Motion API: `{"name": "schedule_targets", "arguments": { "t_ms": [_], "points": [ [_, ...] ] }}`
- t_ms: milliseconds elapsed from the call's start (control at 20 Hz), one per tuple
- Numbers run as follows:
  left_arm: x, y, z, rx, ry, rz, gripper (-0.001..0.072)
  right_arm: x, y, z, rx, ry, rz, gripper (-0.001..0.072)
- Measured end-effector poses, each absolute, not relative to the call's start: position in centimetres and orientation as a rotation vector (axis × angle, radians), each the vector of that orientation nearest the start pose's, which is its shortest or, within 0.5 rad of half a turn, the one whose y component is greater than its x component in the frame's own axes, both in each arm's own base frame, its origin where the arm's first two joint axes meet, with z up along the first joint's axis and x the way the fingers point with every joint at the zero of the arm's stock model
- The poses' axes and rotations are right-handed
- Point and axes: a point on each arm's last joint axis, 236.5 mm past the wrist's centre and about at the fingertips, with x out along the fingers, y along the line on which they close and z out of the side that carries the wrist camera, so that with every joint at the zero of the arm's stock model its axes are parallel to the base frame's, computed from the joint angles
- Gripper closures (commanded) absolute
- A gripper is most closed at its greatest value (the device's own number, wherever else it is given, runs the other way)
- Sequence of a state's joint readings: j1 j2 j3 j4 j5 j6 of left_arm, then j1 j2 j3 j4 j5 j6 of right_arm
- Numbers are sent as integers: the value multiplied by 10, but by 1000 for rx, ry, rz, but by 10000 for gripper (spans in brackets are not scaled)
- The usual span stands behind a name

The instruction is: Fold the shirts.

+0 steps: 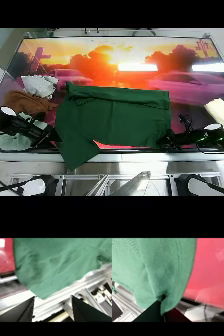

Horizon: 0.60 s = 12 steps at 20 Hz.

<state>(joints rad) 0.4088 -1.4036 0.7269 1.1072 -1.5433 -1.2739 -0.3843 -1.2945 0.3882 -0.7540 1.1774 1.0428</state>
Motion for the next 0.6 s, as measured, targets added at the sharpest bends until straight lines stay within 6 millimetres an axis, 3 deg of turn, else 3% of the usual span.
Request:
{"name": "schedule_targets", "arguments": {
  "t_ms": [400,600],
  "points": [
    [165,-42,-108,-762,1935,-235,222,206,94,-121,949,1557,350,694],
    [163,-67,-112,-787,1912,-295,225,208,95,-120,957,1549,353,695]
  ]
}}
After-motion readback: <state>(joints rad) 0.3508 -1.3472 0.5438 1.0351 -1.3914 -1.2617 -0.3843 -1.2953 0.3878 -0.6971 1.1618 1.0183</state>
